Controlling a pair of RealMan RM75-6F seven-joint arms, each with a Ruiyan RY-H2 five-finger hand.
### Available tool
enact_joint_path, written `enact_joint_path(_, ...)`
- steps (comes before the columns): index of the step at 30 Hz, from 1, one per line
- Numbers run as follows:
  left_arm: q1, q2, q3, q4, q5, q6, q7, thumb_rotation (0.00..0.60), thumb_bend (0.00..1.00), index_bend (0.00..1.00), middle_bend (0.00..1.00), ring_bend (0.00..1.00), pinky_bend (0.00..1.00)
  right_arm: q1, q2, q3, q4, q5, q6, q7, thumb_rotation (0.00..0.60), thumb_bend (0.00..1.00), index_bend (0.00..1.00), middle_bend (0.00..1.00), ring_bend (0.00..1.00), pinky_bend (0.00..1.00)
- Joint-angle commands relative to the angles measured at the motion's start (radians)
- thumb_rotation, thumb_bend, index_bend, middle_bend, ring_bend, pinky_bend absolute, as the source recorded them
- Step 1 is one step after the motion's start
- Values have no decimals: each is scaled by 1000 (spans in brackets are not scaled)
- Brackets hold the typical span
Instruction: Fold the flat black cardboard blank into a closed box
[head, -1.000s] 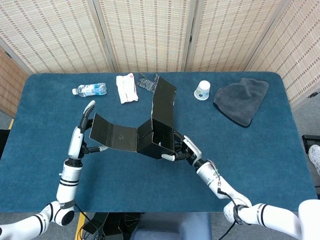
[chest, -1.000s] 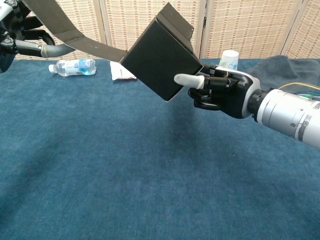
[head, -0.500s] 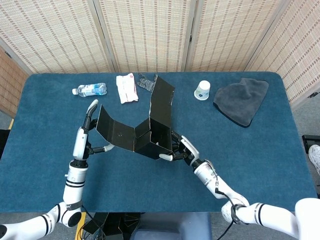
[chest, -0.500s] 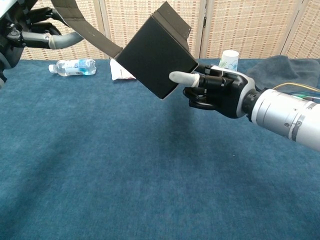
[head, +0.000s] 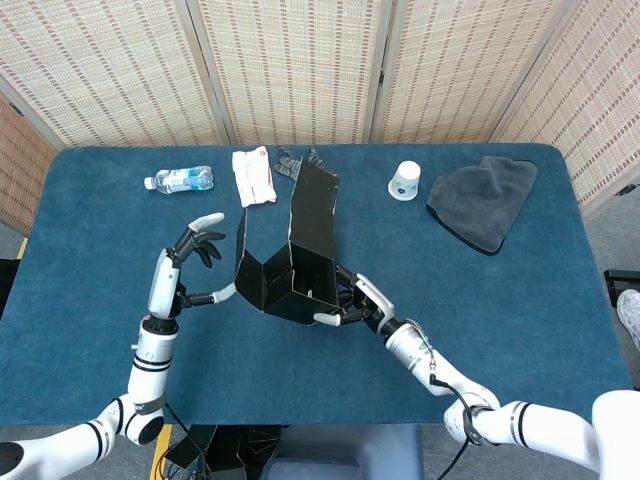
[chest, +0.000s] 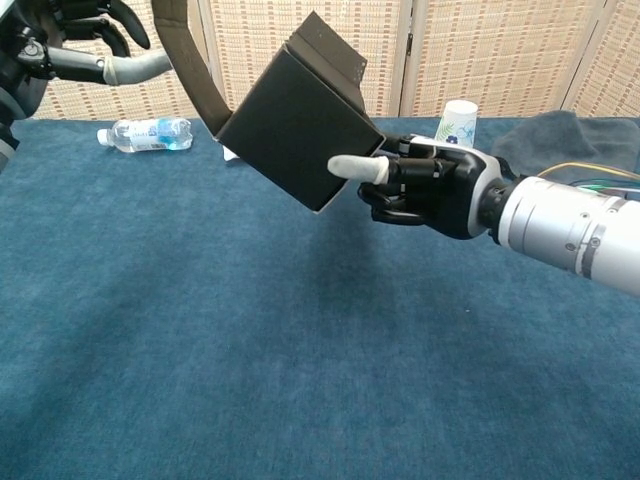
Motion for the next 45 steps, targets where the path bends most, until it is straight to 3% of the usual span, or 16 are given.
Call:
enact_joint_path(1, -11, 16, 10, 11, 15, -4, -18, 600, 1, 296, 217, 523, 625, 8, 8, 0, -4, 1, -12, -4, 600, 331, 395, 406, 812, 1000)
enact_joint_path(13, -40, 80, 53, 28, 61, -31, -30, 600, 0, 272, 217, 522, 627, 38, 32, -8, -3, 0, -58, -32, 600, 330, 395, 406, 812, 1000)
enact_joint_path(17, -68, 138, 95, 39, 113, -68, -20, 600, 1, 266, 216, 522, 627, 59, 50, -3, -14, 3, -89, -46, 600, 331, 395, 406, 812, 1000)
enact_joint_path(25, -99, 208, 126, 33, 144, -94, -5, 600, 1, 275, 216, 522, 627, 84, 80, 2, -19, 4, -129, -41, 600, 331, 395, 407, 812, 1000)
enact_joint_path(32, -125, 218, 145, 116, 190, -61, 38, 600, 1, 305, 216, 533, 633, 107, 96, -4, -15, -19, -157, -8, 600, 331, 395, 412, 812, 1000)
enact_joint_path(40, -154, 248, 186, 159, 239, -54, 83, 600, 1, 246, 195, 528, 632, 121, 111, -12, -3, -35, -160, 18, 600, 331, 395, 412, 812, 1000)
enact_joint_path(45, -168, 289, 207, 112, 239, -89, 104, 600, 1, 215, 155, 527, 632, 129, 110, -15, 10, -35, -161, 27, 600, 331, 395, 413, 812, 1000)
